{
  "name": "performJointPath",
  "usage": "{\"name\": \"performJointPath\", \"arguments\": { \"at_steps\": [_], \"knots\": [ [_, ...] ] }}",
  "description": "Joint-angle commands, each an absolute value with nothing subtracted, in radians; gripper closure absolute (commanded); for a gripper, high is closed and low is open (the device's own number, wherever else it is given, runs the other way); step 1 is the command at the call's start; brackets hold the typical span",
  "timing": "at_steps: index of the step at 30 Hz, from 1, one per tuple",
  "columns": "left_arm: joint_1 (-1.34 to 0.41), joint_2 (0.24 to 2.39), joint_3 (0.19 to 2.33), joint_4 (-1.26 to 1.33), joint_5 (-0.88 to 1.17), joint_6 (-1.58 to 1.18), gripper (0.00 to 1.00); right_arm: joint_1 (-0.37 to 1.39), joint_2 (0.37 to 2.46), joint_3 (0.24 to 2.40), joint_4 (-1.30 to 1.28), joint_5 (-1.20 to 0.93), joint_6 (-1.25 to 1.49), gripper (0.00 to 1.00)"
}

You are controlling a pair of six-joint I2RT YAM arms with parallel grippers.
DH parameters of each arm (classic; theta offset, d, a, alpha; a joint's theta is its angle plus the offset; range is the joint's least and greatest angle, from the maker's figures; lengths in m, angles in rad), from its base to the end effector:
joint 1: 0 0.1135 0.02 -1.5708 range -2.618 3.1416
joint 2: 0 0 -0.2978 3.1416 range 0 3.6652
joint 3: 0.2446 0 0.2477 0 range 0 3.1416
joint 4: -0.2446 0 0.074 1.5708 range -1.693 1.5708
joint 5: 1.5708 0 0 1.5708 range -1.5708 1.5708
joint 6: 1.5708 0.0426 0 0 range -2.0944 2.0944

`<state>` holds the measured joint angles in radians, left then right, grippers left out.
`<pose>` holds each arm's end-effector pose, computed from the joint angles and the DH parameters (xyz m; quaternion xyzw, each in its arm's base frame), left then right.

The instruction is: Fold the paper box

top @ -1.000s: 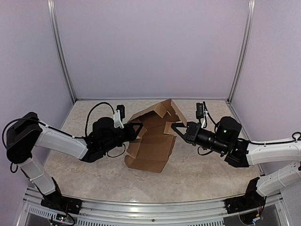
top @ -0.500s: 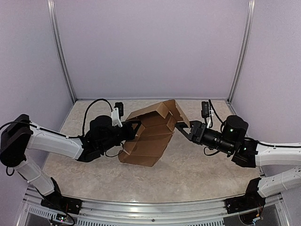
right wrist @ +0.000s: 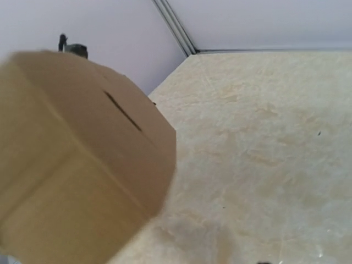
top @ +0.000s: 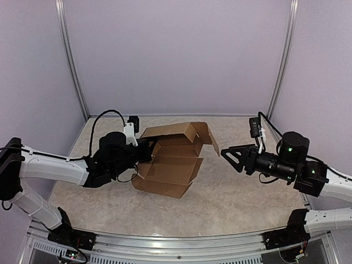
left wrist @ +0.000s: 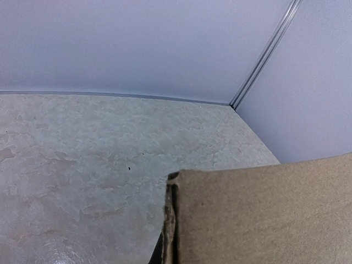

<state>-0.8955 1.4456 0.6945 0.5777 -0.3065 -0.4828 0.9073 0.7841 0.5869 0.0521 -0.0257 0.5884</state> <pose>0.2053 -0.2357 0.2690 0.0589 0.7608 -0.3140 0.5649 0.1050 0.1361 0.3187 -0.1284 0.7455 0.4518 0.4728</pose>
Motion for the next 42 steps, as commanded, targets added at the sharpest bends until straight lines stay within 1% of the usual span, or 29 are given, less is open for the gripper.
{"name": "performJointPath", "arguments": {
  "at_steps": [1, 6, 12, 22, 32, 42],
  "knots": [
    [-0.908, 1.408, 0.681, 0.527, -0.337, -0.417, 1.00, 0.902, 0.761, 0.683, -0.099, -0.046, 0.432, 0.41],
    [-0.910, 1.390, 0.673, 0.510, -0.320, -0.399, 1.00, 0.902, 0.781, 0.772, -0.166, -0.100, 0.326, 0.42],
    [-0.911, 1.366, 0.661, 0.498, -0.302, -0.371, 1.00, 0.903, 0.863, 0.881, -0.239, -0.205, 0.220, 0.44],
    [-0.913, 1.331, 0.655, 0.472, -0.280, -0.335, 1.00, 0.906, 0.981, 0.977, -0.316, -0.307, 0.115, 0.48],
    [-0.913, 1.317, 0.662, 0.458, -0.252, -0.318, 1.00, 0.926, 1.059, 1.019, -0.342, -0.300, 0.073, 0.49],
    [-0.919, 1.312, 0.669, 0.435, -0.258, -0.302, 1.00, 0.949, 1.093, 1.015, -0.269, -0.220, 0.084, 0.49]
  ]
}}
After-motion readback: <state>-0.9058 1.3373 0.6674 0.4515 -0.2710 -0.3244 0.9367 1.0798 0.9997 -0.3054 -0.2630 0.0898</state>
